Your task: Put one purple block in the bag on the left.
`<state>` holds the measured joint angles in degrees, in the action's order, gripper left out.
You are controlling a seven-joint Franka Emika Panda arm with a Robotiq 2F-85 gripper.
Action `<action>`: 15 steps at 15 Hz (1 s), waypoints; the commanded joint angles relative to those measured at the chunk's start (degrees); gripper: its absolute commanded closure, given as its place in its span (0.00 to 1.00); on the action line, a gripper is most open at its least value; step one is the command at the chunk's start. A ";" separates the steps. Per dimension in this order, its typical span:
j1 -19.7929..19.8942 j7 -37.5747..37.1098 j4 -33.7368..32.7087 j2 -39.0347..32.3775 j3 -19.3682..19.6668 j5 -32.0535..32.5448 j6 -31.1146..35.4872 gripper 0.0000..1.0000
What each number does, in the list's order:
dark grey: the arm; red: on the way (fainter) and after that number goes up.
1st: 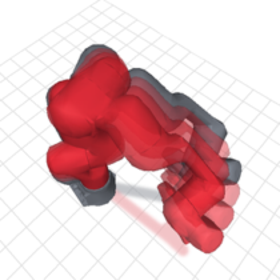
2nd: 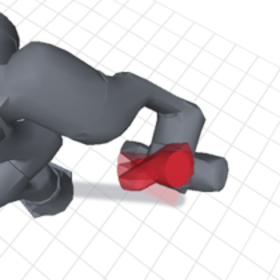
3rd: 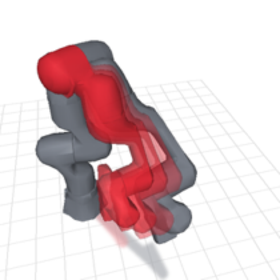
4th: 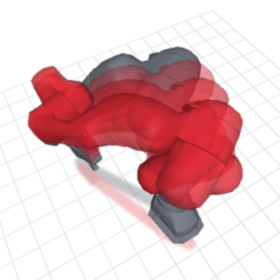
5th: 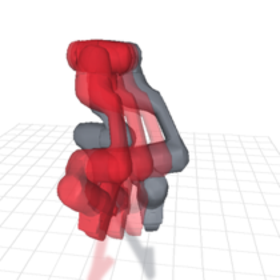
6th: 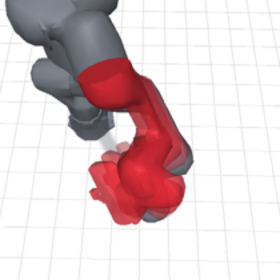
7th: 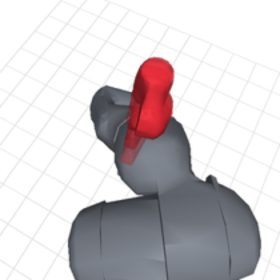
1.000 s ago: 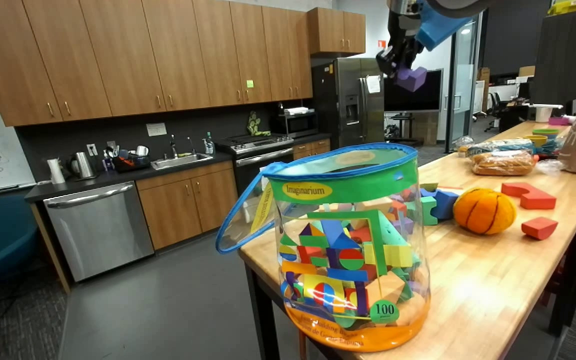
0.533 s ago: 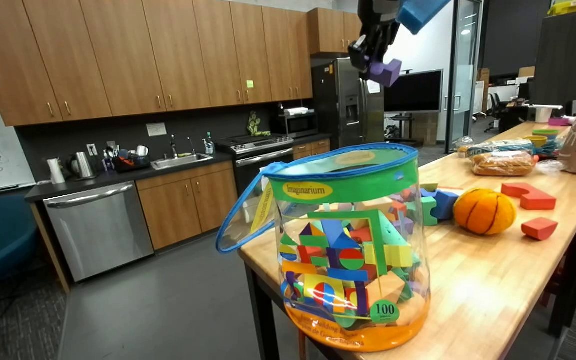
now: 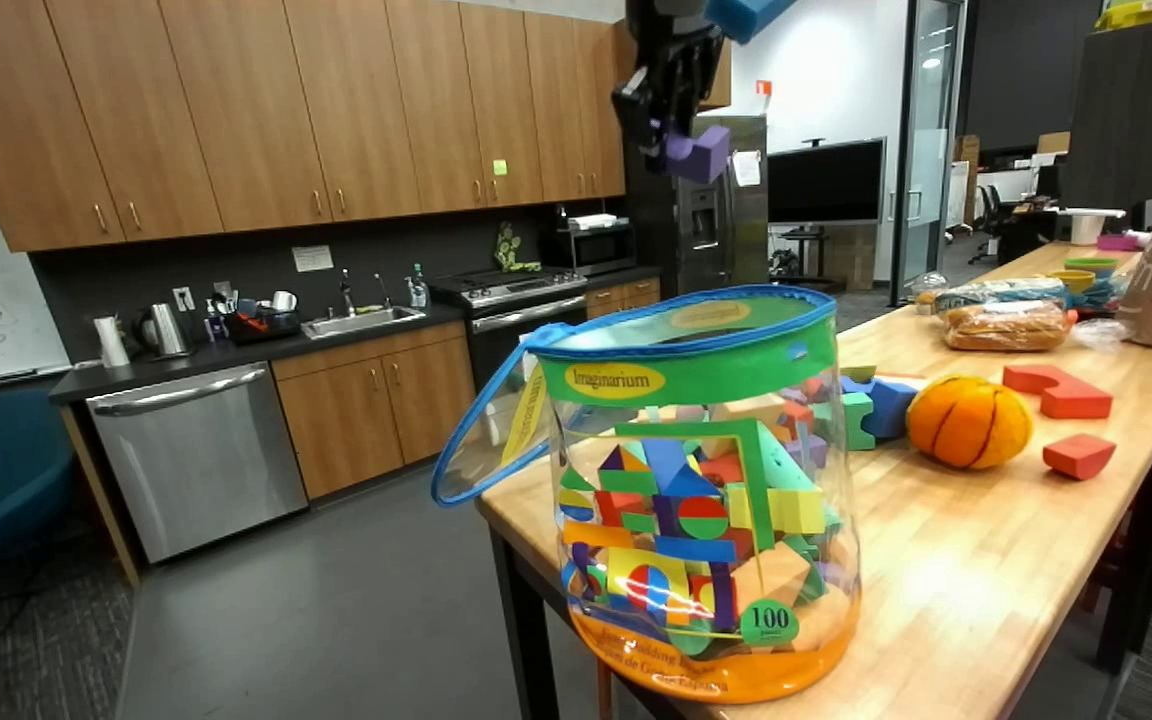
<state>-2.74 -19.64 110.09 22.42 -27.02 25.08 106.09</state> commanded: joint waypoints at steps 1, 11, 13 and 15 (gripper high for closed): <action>-3.21 -5.16 -5.95 -8.11 -3.54 1.32 -5.62 0.83; -8.19 -10.85 -5.37 -13.07 -2.92 3.03 -7.19 0.33; -8.19 -10.82 -5.56 -12.98 -2.89 3.00 -7.32 0.33; -8.20 -10.82 -5.57 -12.98 -2.97 3.00 -7.39 0.33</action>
<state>-8.17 -30.04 104.85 9.94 -32.32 27.47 99.15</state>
